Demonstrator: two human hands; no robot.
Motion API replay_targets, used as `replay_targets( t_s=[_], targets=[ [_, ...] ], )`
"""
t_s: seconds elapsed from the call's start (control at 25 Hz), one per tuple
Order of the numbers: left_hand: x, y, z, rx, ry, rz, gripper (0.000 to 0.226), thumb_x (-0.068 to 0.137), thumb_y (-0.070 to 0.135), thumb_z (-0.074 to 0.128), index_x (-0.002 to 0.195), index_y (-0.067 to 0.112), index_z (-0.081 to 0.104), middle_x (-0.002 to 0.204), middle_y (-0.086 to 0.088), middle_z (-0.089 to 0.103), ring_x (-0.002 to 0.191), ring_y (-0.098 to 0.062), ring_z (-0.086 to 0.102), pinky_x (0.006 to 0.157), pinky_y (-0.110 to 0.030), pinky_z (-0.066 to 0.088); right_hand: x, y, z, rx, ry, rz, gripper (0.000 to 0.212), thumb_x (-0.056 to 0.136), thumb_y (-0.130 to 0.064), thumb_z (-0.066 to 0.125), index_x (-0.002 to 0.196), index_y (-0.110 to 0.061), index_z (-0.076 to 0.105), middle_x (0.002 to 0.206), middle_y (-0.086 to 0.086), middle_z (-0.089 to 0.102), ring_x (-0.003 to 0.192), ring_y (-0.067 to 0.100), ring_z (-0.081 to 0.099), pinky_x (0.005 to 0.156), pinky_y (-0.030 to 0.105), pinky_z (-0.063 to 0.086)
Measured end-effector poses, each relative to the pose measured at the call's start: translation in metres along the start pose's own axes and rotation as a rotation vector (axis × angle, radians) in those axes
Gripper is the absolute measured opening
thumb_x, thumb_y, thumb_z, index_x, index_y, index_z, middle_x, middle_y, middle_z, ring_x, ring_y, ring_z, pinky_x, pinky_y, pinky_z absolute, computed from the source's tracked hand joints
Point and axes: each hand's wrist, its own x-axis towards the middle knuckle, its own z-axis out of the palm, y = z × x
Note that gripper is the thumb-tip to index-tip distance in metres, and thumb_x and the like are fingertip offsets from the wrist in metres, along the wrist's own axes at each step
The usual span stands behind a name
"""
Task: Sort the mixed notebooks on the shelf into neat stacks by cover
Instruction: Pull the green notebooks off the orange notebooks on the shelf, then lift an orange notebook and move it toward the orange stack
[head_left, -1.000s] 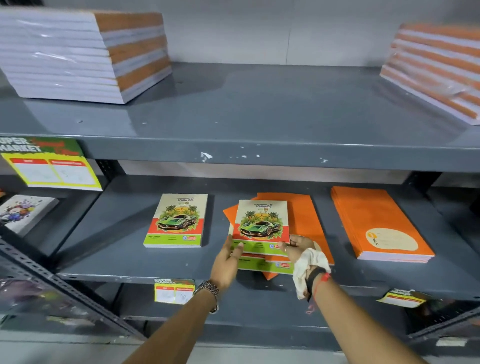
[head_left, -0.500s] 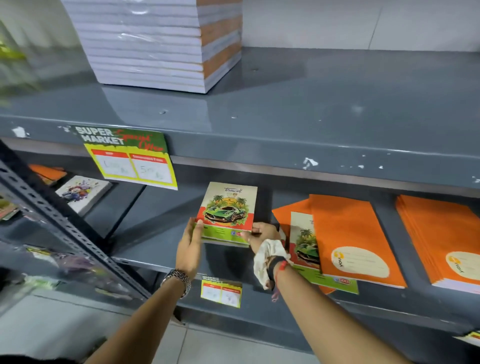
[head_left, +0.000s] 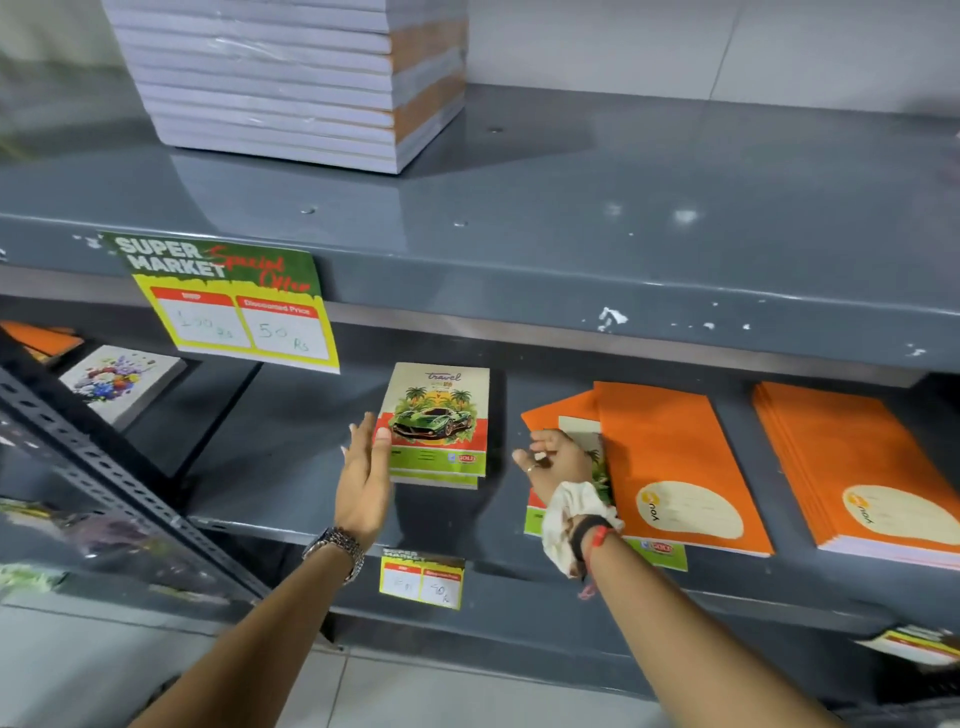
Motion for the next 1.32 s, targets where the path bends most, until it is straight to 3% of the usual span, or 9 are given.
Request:
replay_targets(
  t_s=[0.16,0.36,0.6,0.72,0.8,0.92,1.04,1.2,1.32],
  targets=[
    [-0.016,0.022,0.052,-0.027,-0.154,0.202,0.044,0.095,0.034,0.031,0.137,0.021,0.035,0.146,0.003,0.036,0.135,-0.010,0.029,0.111,-0.027,0.023,0.002,0.036,-0.079,-0.111,0.190,0.014,0.023,0.079,-0.008,0.063,0.102,-0.010,0.064,0.097,0.012,0.072,0.090,0.030,0.065,0.084,0.033,0.052],
    [-0.045,0.046,0.140,-0.016,-0.513,0.146,0.042,0.095,0.035,0.033,0.132,0.020,0.042,0.136,0.003,0.046,0.130,-0.017,0.041,0.100,-0.021,0.026,0.003,0.086,-0.161,-0.280,0.352,0.245,0.039,0.078,-0.019,0.063,0.115,-0.010,0.057,0.116,0.021,0.060,0.112,0.038,0.054,0.097,0.043,0.044],
    [-0.068,0.069,0.196,0.153,-0.511,0.058,0.051,0.095,0.033,0.033,0.139,0.008,0.028,0.148,-0.011,0.034,0.136,-0.027,0.033,0.110,-0.032,0.025,0.006,0.114,-0.209,-0.235,0.134,0.424,0.055,0.079,-0.034,0.066,0.121,-0.002,0.052,0.125,0.019,0.058,0.115,0.036,0.054,0.098,0.037,0.041],
    [-0.084,0.076,0.211,0.188,-0.495,0.039,0.050,0.095,0.024,0.037,0.140,0.005,0.025,0.133,0.000,0.049,0.121,-0.025,0.048,0.099,-0.020,0.037,0.017,0.130,-0.220,-0.156,0.007,0.497,0.061,0.052,-0.061,0.069,0.098,-0.021,0.069,0.113,0.007,0.068,0.103,0.029,0.063,0.097,0.036,0.049],
    [-0.089,0.084,0.221,0.012,-0.383,-0.080,0.037,0.091,0.007,0.042,0.127,0.003,0.044,0.112,0.006,0.055,0.107,-0.021,0.054,0.088,-0.016,0.040,0.032,0.153,-0.223,-0.036,-0.035,0.485,0.051,0.045,-0.054,0.077,0.085,-0.022,0.068,0.106,0.007,0.070,0.094,0.025,0.066,0.093,0.037,0.053],
    [-0.096,0.095,0.230,-0.235,-0.234,-0.172,0.030,0.084,-0.011,0.044,0.100,0.010,0.057,0.104,0.006,0.057,0.098,-0.015,0.056,0.084,-0.019,0.046,0.025,0.139,-0.240,0.030,-0.088,0.370,0.050,0.071,-0.035,0.074,0.115,-0.016,0.059,0.117,-0.004,0.057,0.107,0.021,0.057,0.092,0.028,0.043],
    [-0.114,0.104,0.252,-0.299,-0.207,-0.120,0.051,0.081,-0.015,0.046,0.126,0.008,0.048,0.121,0.000,0.051,0.111,-0.015,0.048,0.094,-0.031,0.043,0.021,0.139,-0.276,0.055,-0.101,0.216,0.039,0.081,-0.018,0.067,0.117,-0.006,0.058,0.113,0.002,0.058,0.107,0.019,0.054,0.085,0.024,0.037],
    [-0.131,0.117,0.307,-0.336,-0.319,-0.027,0.060,0.077,-0.018,0.050,0.129,0.011,0.045,0.128,-0.003,0.053,0.115,-0.021,0.052,0.090,-0.031,0.048,0.024,0.157,-0.345,0.099,0.016,0.094,0.028,0.081,-0.003,0.065,0.108,0.004,0.062,0.105,0.017,0.065,0.091,0.018,0.056,0.069,0.018,0.045],
    [-0.138,0.129,0.360,-0.369,-0.419,-0.049,0.058,0.078,-0.019,0.047,0.131,0.003,0.039,0.137,-0.014,0.048,0.124,-0.025,0.048,0.095,-0.027,0.047,0.030,0.177,-0.393,0.071,0.106,0.103,0.026,0.080,-0.007,0.067,0.105,-0.003,0.066,0.100,0.013,0.067,0.088,0.020,0.058,0.075,0.025,0.045]
  ],
)
